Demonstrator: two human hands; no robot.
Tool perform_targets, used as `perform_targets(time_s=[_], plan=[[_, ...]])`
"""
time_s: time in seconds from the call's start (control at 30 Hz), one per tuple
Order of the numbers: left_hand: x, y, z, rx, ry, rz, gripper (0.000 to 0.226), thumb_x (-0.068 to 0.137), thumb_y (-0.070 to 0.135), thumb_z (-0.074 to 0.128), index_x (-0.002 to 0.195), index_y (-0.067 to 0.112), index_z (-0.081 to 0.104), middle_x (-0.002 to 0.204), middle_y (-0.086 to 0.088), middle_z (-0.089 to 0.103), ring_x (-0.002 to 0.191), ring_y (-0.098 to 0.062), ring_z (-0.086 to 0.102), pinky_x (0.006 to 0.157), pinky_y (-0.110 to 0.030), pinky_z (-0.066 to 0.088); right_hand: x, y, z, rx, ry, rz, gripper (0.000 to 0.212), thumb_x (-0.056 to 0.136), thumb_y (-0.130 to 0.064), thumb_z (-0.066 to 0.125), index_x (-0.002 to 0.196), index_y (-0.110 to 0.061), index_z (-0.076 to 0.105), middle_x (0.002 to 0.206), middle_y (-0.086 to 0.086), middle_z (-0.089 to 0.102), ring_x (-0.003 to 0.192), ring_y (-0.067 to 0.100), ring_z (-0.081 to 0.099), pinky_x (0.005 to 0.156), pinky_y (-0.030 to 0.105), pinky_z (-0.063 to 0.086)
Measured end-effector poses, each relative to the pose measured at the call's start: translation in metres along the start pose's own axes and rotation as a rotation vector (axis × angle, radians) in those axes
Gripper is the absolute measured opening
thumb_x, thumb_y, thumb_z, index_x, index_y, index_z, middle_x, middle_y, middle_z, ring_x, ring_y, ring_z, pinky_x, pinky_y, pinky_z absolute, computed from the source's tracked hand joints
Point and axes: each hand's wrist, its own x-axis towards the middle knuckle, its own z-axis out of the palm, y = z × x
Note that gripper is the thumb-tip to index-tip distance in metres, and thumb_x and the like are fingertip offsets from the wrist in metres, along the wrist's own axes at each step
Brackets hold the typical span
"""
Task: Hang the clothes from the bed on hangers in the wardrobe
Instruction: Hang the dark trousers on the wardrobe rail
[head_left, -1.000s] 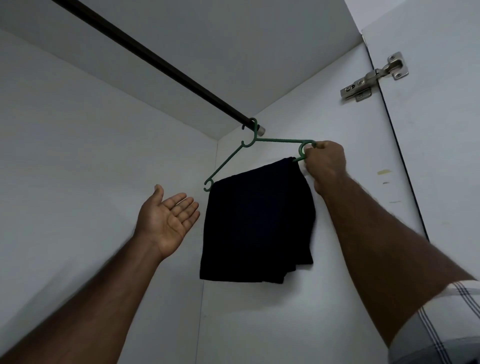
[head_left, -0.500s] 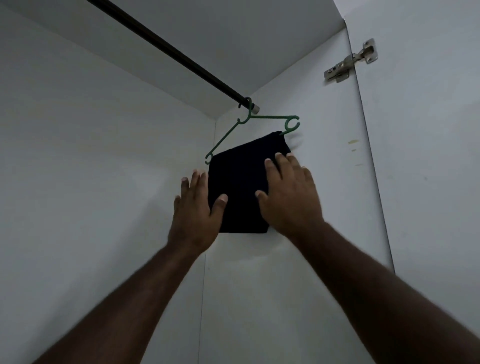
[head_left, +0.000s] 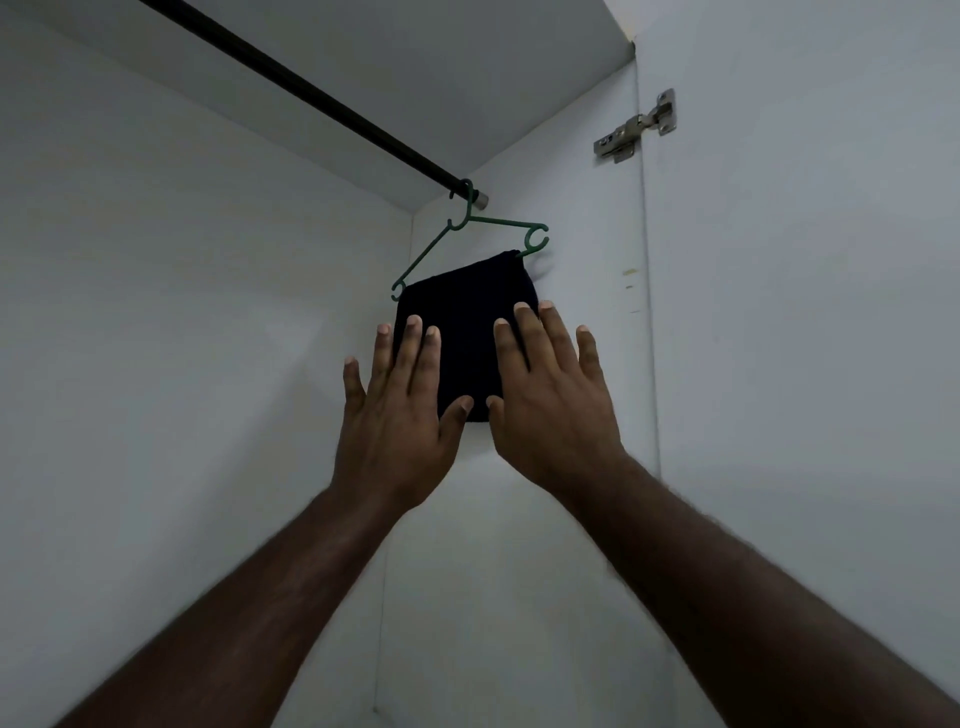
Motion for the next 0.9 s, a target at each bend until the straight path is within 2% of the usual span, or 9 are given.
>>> perform_targets(time_s=[0.2, 0.4, 0.6, 0.9], plan=[[-0.028, 0.079, -0.039, -0.036, 0.005, -0.003, 0.075, 0.100, 0.062, 0.010, 0.160, 0.022, -0.007, 0.167, 0.002, -0.016, 0.152, -0.018, -0.023, 0.124, -0.049, -0.006, -0.047, 0.040, -0.070, 0.002, -0.002, 0.013, 0.071, 0.094, -0.035, 0.053, 0.155, -0.008, 0.028, 0.163, 0.016, 0.023, 0.153, 0.034, 0.014, 0.121, 0.058, 0.018], [-0.063, 0.184, -0.067, -0.097, -0.031, 0.009, 0.074, 0.101, 0.060, 0.016, 0.160, 0.018, 0.002, 0.168, 0.000, -0.009, 0.153, -0.020, -0.017, 0.124, -0.056, 0.002, -0.116, 0.094, -0.141, -0.041, -0.060, 0.035, 0.071, 0.092, -0.034, 0.057, 0.153, -0.007, 0.033, 0.161, 0.017, 0.028, 0.152, 0.034, 0.018, 0.119, 0.059, 0.021], [-0.089, 0.269, -0.091, -0.209, -0.061, 0.085, 0.073, 0.102, 0.059, 0.019, 0.161, 0.018, 0.003, 0.168, 0.001, -0.007, 0.154, -0.020, -0.016, 0.124, -0.054, -0.001, -0.169, 0.146, -0.208, -0.140, -0.141, 0.088, 0.072, 0.094, -0.034, 0.054, 0.155, -0.008, 0.028, 0.163, 0.016, 0.023, 0.153, 0.034, 0.014, 0.121, 0.058, 0.018], [-0.144, 0.380, -0.101, -0.425, -0.179, 0.206, 0.072, 0.102, 0.059, 0.016, 0.160, 0.020, -0.003, 0.167, 0.002, -0.014, 0.152, -0.018, -0.021, 0.123, -0.052, -0.006, -0.258, 0.199, -0.289, -0.333, -0.296, 0.185, 0.069, 0.094, -0.032, 0.055, 0.154, -0.008, 0.030, 0.163, 0.016, 0.024, 0.153, 0.034, 0.015, 0.120, 0.059, 0.020]])
